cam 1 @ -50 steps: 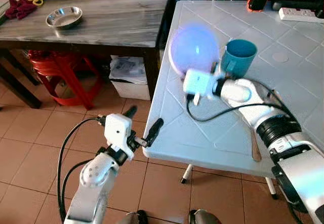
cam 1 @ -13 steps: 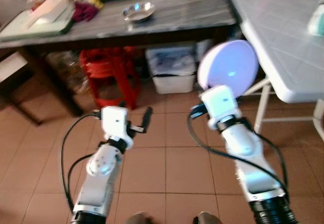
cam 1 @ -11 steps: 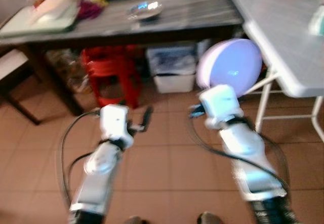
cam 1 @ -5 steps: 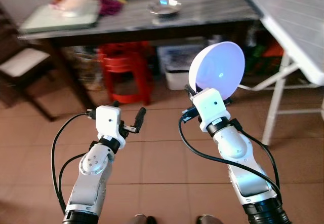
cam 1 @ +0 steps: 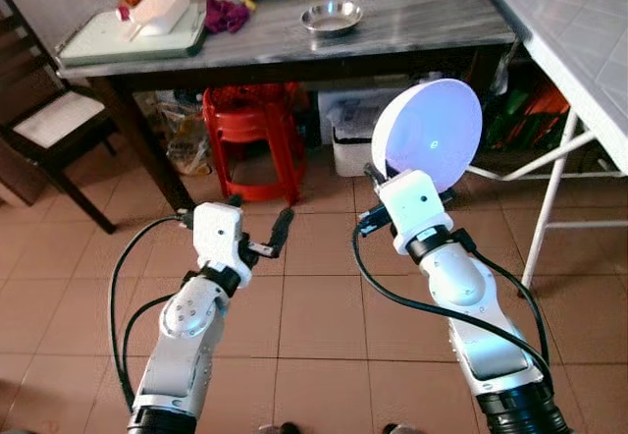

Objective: Setting the table

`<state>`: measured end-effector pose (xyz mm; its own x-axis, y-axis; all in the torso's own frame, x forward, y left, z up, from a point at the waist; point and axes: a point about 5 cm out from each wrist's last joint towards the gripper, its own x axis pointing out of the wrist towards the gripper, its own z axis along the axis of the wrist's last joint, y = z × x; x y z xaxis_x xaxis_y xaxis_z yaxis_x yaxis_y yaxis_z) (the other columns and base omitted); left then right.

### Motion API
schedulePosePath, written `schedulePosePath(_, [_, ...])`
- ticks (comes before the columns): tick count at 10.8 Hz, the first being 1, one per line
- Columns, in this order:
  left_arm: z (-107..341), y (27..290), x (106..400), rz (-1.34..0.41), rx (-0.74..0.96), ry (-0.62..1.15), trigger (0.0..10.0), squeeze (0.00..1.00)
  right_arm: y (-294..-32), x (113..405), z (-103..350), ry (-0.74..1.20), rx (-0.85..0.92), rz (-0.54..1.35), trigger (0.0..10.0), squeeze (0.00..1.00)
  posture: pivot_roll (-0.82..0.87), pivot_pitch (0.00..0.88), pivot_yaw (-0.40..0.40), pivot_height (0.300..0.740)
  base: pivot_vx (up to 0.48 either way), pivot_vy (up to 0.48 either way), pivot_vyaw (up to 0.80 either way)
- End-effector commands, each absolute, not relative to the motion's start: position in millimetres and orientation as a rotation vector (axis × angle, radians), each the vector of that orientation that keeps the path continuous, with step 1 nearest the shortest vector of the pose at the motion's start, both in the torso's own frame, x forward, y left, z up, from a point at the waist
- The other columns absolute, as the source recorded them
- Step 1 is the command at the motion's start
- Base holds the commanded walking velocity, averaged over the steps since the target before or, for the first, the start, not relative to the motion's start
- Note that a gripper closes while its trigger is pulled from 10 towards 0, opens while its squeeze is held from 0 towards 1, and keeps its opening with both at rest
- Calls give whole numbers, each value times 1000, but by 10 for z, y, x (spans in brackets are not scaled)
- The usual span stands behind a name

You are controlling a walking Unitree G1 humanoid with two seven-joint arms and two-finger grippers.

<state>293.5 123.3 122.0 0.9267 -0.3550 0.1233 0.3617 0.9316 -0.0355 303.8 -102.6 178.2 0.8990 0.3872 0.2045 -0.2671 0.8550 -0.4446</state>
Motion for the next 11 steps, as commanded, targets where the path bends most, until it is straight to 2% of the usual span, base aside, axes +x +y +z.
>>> schedulePosePath(1, [1226,1269,2931,-360,-59,-113,10000,0,-996,3037,1826,-316,-420,357,10000,0,-124,149,109,740,379,0,0])
schedulePosePath(11, [1220,1230,2906,-382,-75,-107,10000,0,-955,3026,1783,-306,-428,388,10000,0,-121,151,109,740,413,0,0])
